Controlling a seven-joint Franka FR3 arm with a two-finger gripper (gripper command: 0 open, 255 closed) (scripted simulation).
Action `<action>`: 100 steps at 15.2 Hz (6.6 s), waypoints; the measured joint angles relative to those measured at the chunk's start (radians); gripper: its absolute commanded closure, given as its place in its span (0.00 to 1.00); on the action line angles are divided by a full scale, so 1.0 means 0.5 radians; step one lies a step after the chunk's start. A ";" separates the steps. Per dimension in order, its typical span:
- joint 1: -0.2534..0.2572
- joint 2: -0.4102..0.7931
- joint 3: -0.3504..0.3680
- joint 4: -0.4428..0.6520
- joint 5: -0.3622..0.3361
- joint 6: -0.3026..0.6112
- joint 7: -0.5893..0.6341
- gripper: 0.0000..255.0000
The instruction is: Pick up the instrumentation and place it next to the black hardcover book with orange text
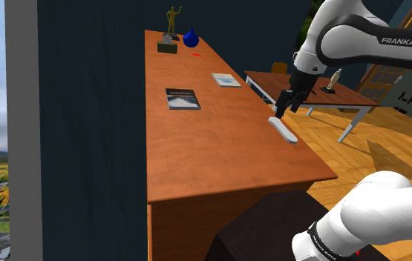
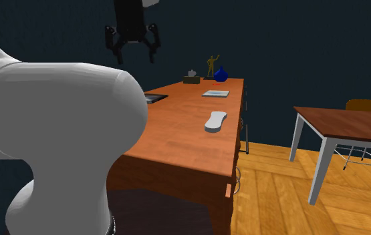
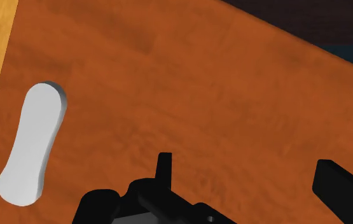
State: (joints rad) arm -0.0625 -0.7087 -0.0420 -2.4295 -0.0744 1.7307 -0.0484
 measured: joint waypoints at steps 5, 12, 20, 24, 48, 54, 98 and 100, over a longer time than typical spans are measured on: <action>-0.099 0.228 -0.164 -0.010 -0.078 0.247 -0.089 0.00; -0.211 0.579 -0.381 0.046 -0.124 0.556 -0.211 0.00; -0.300 1.075 -0.612 0.239 -0.037 0.859 -0.390 0.00; -0.351 1.355 -0.709 0.378 0.081 0.986 -0.517 0.00; -0.381 1.564 -0.733 0.341 0.192 1.218 -0.611 1.00; -0.379 1.516 -0.736 0.373 0.165 1.141 -0.595 1.00; 0.041 2.306 -0.328 1.697 0.304 0.582 0.215 1.00; 0.042 2.315 -0.326 1.654 0.307 0.632 0.213 1.00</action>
State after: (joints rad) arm -0.0414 0.4485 -0.2052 -1.6024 0.0792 2.0470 0.0583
